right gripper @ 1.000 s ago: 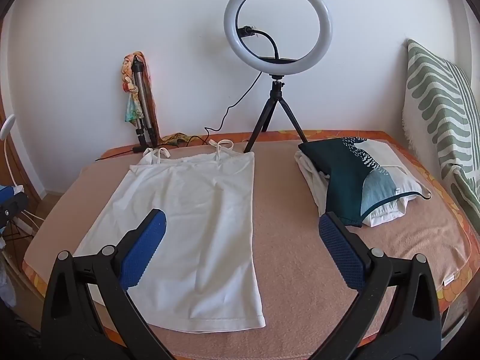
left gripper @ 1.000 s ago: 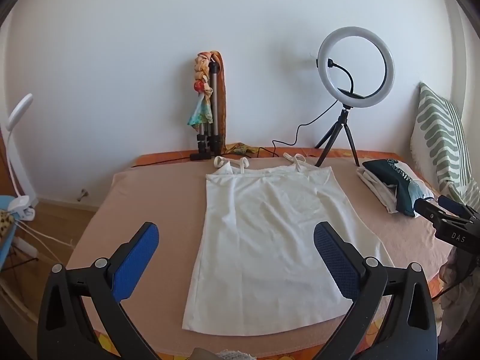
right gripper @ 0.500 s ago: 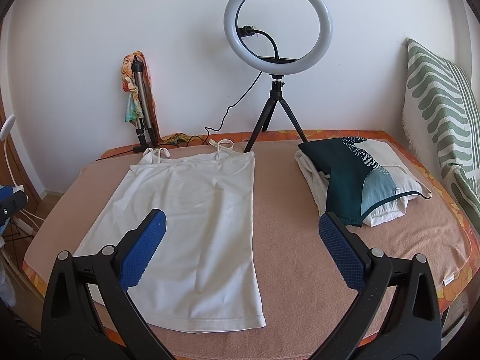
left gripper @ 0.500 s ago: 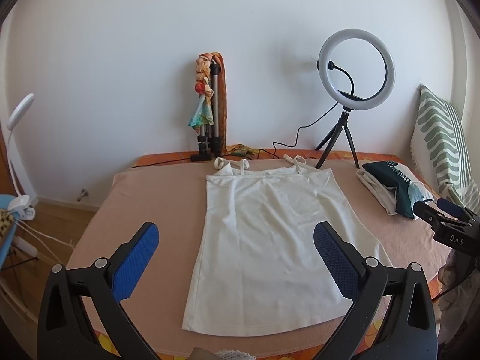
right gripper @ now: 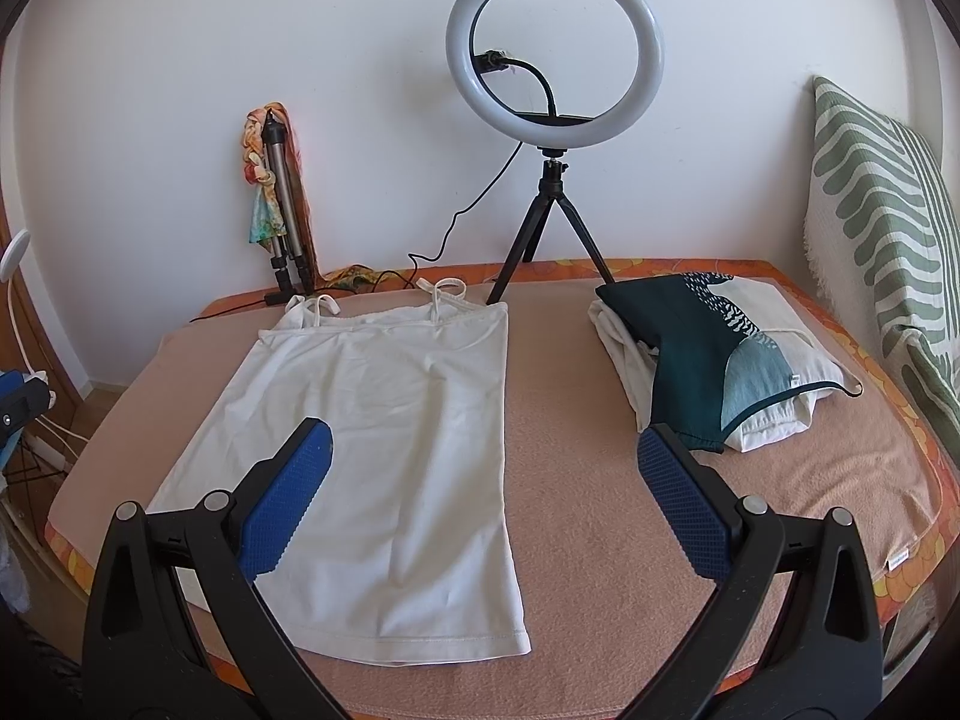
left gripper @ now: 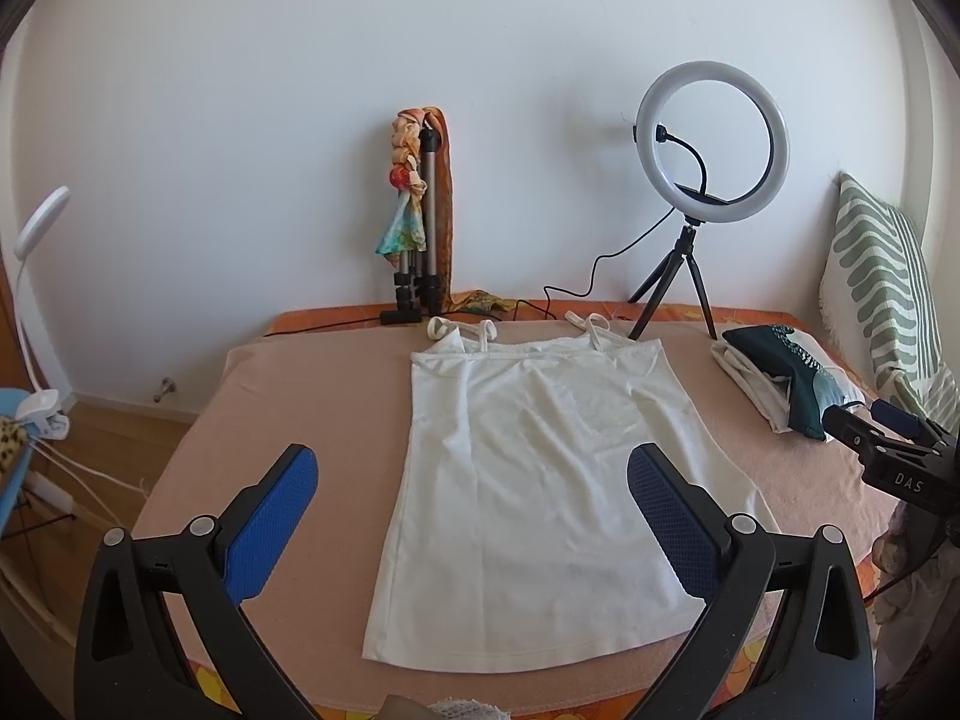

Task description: Fold small clothes

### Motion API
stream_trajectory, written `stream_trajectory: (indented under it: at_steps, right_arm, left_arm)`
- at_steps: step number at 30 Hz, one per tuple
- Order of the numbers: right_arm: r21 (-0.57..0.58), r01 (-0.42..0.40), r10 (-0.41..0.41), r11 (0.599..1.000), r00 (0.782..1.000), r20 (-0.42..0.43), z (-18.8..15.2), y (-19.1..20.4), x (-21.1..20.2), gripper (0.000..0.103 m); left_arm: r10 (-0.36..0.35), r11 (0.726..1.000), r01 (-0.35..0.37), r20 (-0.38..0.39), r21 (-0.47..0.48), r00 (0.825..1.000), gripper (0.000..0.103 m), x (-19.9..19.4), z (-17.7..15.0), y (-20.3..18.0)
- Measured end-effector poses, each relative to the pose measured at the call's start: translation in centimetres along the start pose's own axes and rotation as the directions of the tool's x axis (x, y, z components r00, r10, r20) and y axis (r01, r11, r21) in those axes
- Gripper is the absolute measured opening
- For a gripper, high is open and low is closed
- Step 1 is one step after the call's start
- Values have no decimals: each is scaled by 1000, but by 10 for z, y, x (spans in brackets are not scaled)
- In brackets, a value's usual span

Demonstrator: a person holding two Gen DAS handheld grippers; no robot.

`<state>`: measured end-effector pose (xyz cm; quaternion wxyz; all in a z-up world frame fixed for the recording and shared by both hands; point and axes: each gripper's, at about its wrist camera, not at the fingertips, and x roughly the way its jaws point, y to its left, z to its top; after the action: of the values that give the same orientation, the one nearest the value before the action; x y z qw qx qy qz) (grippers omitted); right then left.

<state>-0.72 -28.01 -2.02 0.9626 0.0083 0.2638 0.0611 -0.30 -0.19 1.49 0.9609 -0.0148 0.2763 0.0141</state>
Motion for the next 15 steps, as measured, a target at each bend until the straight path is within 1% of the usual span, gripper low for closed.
stream_trajectory:
  at_steps: [15]
  right_arm:
    - [0,1,-1,1000,1000,-1,0,0,-1,103]
  left_arm:
    - [1,1000,-1,4,1,1000,103,0,-2,0]
